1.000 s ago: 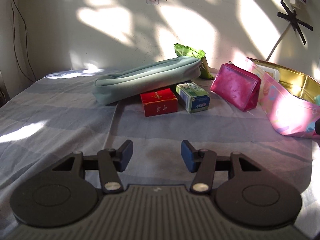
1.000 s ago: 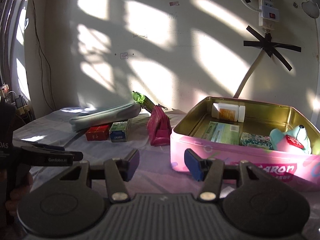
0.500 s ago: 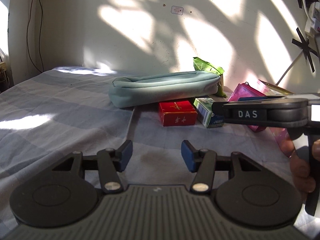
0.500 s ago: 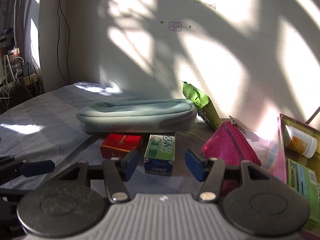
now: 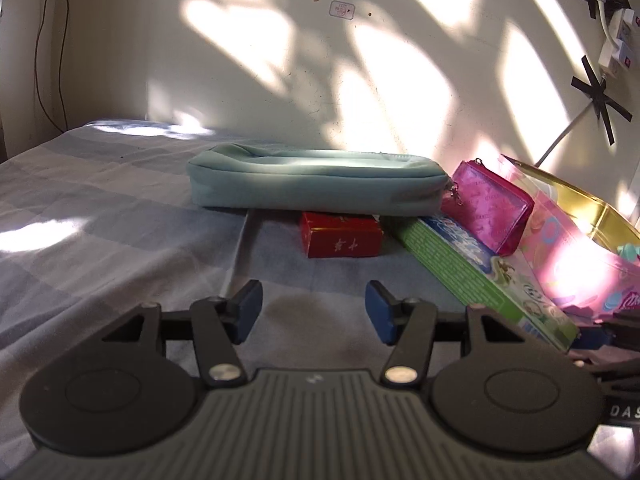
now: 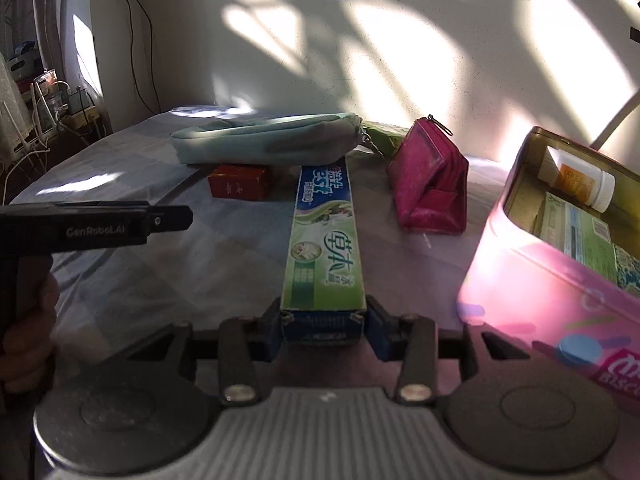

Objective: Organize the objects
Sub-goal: 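Grasp the green toothpaste box with the right gripper, then lift the toothpaste box and carry it over the pink tin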

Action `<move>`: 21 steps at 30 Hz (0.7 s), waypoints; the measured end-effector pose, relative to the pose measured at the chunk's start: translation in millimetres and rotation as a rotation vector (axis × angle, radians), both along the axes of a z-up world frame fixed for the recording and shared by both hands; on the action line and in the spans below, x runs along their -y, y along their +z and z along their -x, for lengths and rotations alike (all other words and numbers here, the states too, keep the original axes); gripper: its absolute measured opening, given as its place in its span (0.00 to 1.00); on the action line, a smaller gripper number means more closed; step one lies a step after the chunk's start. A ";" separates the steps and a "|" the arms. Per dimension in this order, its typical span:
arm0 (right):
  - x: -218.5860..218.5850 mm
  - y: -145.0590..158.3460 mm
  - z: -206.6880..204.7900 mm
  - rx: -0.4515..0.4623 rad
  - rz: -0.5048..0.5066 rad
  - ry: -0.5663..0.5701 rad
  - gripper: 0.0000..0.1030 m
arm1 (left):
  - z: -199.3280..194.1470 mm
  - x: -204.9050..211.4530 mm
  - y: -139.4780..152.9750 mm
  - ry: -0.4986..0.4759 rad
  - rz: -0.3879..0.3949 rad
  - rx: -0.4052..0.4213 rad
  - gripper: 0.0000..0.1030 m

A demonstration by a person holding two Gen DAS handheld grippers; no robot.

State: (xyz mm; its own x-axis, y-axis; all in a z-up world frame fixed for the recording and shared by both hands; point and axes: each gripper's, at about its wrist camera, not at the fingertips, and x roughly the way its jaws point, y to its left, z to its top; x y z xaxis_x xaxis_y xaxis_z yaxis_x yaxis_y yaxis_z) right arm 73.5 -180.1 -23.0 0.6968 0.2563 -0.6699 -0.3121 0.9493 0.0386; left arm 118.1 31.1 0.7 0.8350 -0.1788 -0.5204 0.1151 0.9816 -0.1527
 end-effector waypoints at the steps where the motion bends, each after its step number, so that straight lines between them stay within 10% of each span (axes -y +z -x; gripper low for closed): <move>1: 9.9 0.4 21.5 0.005 -0.012 -0.006 0.39 | -0.4 1.7 -0.3 -0.017 -0.001 -0.010 0.57; 9: 40.4 -5.1 120.0 0.072 -0.032 -0.067 0.41 | 14.3 42.5 10.1 -0.241 0.165 -0.159 0.58; 14: 36.7 -0.9 107.2 0.123 -0.036 -0.068 0.63 | 26.2 75.8 19.5 -0.315 0.165 -0.214 0.71; 19: 36.7 -8.8 91.2 0.102 -0.068 -0.051 0.40 | 23.2 90.9 14.7 -0.323 0.160 -0.286 0.71; 21: 54.4 -9.4 90.6 0.047 -0.232 -0.053 0.39 | 20.5 94.7 10.8 -0.329 0.168 -0.316 0.75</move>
